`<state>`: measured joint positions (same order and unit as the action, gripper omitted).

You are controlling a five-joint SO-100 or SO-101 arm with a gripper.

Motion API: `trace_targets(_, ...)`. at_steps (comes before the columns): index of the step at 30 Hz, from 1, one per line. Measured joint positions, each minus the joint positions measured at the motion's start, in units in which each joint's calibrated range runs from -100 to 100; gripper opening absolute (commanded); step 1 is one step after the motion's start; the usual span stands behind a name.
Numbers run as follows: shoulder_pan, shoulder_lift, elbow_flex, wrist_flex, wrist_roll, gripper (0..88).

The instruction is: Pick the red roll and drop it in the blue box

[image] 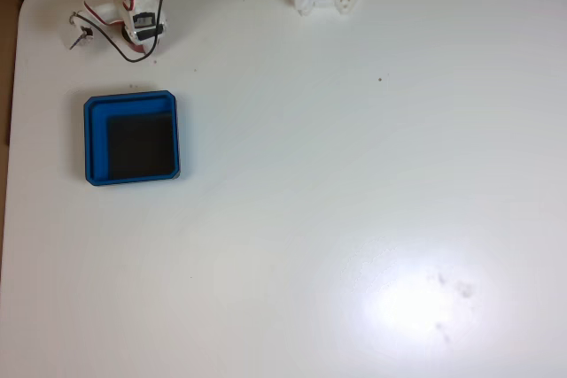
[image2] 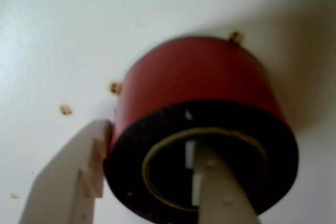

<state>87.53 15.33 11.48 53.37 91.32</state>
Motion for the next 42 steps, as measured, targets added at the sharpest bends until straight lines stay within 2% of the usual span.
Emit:
trace_targets(12,0.0,-1.8,0.0,0.0,0.0,0.5)
trace_targets(24,-0.9,-30.6,0.0,0.0,0.0,0.7)
trace_targets(32,-18.7,-33.1,-0.2,0.0,0.2,0.7)
trace_targets(37,-25.0,-32.2,-0.2,0.0,0.2,0.7)
trace_targets(42,-26.3,-25.1,-0.2,0.0,0.2,0.8)
